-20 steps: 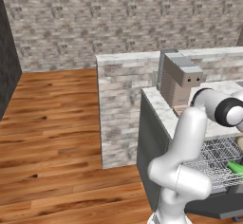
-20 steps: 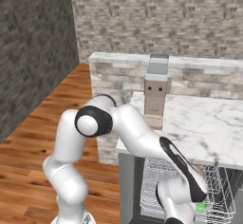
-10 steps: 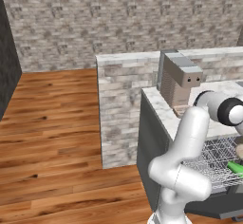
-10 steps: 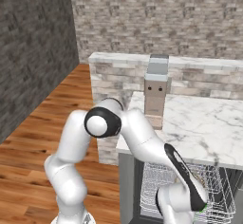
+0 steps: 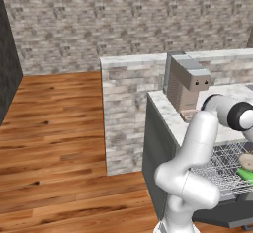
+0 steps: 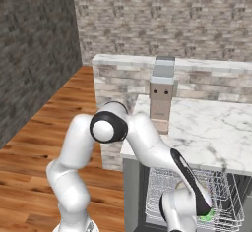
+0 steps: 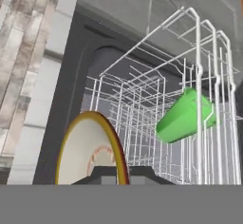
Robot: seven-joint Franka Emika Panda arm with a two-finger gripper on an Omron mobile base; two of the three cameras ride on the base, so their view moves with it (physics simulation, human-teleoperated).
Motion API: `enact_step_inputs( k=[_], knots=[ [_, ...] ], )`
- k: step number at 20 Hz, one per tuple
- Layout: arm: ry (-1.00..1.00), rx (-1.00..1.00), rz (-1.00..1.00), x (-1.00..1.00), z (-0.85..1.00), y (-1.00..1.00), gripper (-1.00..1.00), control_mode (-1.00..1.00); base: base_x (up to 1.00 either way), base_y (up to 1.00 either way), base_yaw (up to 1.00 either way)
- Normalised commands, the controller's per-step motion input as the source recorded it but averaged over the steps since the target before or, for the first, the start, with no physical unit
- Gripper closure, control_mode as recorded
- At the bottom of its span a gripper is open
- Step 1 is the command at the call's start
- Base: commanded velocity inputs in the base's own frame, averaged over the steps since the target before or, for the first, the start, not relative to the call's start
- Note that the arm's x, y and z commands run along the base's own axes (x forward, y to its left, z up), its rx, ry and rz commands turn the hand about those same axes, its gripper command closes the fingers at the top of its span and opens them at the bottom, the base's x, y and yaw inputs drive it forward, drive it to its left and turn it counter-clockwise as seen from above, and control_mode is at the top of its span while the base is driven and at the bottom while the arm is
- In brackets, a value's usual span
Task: Pick up the cup and bowl from the counter, place them in the dishwasher, and close the dishwasher door.
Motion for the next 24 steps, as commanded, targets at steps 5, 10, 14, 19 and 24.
enact_step_inputs(
  k=[5,10,14,19,24],
  knots=[
    [0.13,0.0,0.05,0.5,-0.29,0.21,1.0,-1.0,0.0,0.0,0.0],
    [0.11,0.0,0.06,0.4,-0.4,0.12,1.0,-1.0,0.0,0.0,0.0],
    [0.04,0.01,0.08,0.09,-0.47,0.0,1.0,-1.0,0.0,0.0,0.0],
    [0.0,0.05,0.07,0.0,-0.56,0.0,1.0,-1.0,0.0,0.0,0.0],
    [0.0,0.05,0.05,0.0,-0.58,0.0,1.0,-1.0,0.0,0.0,0.0]
  ],
)
